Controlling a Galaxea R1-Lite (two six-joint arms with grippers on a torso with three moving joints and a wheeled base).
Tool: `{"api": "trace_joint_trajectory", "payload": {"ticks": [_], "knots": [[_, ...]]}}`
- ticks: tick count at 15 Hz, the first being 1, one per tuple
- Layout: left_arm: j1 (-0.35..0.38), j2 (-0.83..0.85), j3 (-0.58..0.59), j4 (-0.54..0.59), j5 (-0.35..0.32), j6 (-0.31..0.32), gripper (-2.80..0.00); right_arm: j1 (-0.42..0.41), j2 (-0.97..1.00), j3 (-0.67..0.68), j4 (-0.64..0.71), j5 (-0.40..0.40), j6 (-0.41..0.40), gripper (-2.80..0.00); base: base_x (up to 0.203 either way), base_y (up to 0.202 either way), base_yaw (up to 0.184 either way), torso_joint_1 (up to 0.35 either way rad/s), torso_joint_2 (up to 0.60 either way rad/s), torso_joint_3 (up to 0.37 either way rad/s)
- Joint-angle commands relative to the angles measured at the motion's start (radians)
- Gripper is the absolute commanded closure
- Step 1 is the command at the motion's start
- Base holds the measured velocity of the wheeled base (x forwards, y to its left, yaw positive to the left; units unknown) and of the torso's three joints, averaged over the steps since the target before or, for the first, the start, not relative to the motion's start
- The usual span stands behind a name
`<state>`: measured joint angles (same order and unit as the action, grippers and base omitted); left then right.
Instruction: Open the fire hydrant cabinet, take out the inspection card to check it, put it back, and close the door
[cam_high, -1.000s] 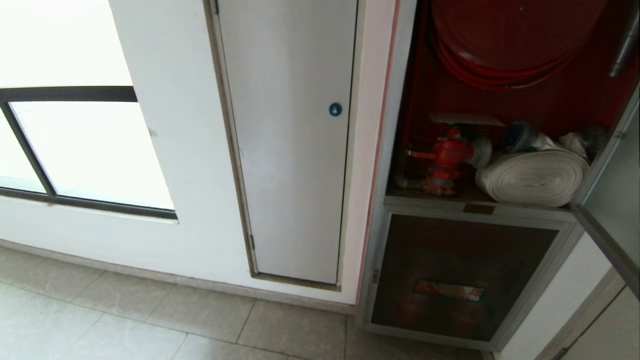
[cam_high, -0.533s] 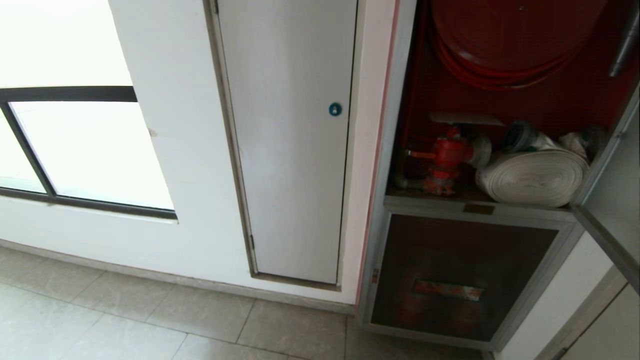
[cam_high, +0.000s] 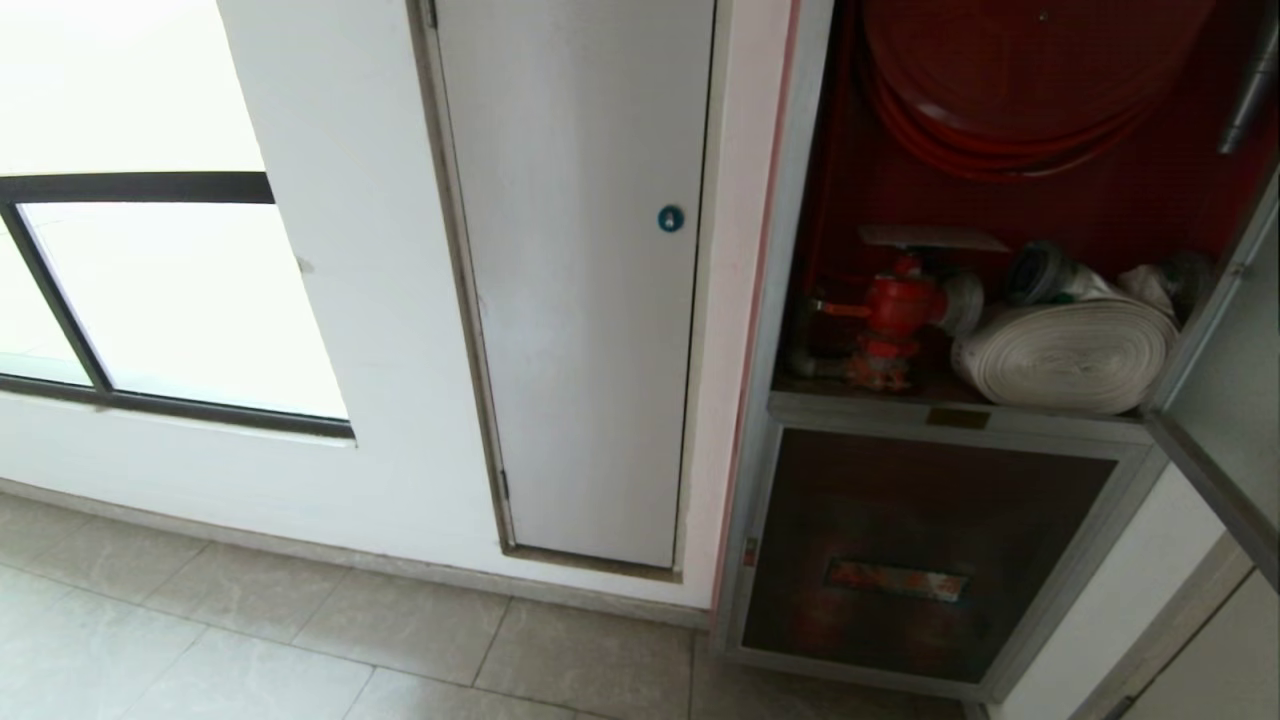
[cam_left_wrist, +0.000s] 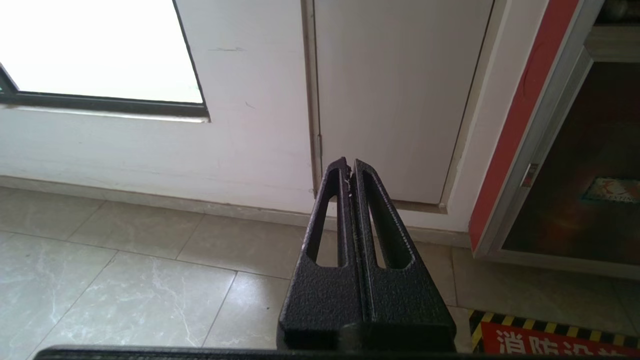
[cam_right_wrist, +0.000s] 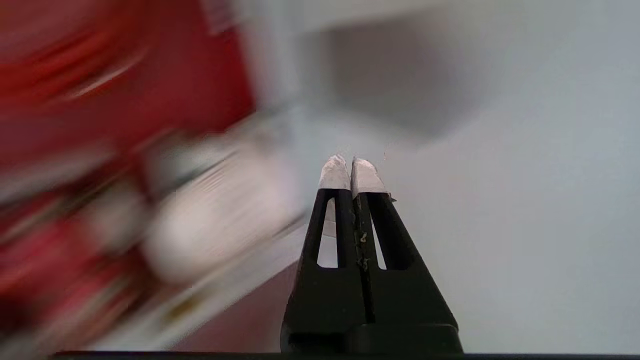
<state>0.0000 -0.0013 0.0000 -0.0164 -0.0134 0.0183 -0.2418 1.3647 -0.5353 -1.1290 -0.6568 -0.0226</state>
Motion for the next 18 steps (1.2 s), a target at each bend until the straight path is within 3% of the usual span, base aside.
{"api": "trace_joint_trajectory", "payload": {"ticks": [1,3,5,7,9,14,18], "knots": [[0.0,0.001,0.006,0.0,0.0,0.0,0.0,0.182,0.01,0.003,0.035,0.003,0.0,0.0,0.0,0.0,0.0,0.0,0.0,0.0],[0.0,0.001,0.006,0.0,0.0,0.0,0.0,0.303,0.015,0.002,0.096,0.009,0.0,0.0,0.0,0.0,0.0,0.0,0.0,0.0],[0.0,0.001,0.006,0.0,0.0,0.0,0.0,0.369,0.016,-0.001,0.183,0.038,0.0,0.0,0.0,0.0,0.0,0.0,0.0,0.0],[0.0,0.001,0.006,0.0,0.0,0.0,0.0,0.385,-0.002,-0.003,0.267,0.121,-0.002,0.0,0.0,0.0,0.0,0.0,0.0,0.0],[0.0,0.001,0.006,0.0,0.0,0.0,0.0,0.386,-0.064,-0.002,0.362,0.129,-0.004,0.0,0.0,0.0,0.0,0.0,0.0,0.0],[0.0,0.001,0.006,0.0,0.0,0.0,0.0,0.387,-0.406,0.003,0.665,0.1,-0.005,0.0,0.0,0.0,0.0,0.0,0.0,0.0],[0.0,0.001,0.006,0.0,0.0,0.0,0.0,0.385,-0.699,0.003,0.917,0.029,-0.03,0.0,0.0,0.0,0.0,0.0,0.0,0.0]]}}
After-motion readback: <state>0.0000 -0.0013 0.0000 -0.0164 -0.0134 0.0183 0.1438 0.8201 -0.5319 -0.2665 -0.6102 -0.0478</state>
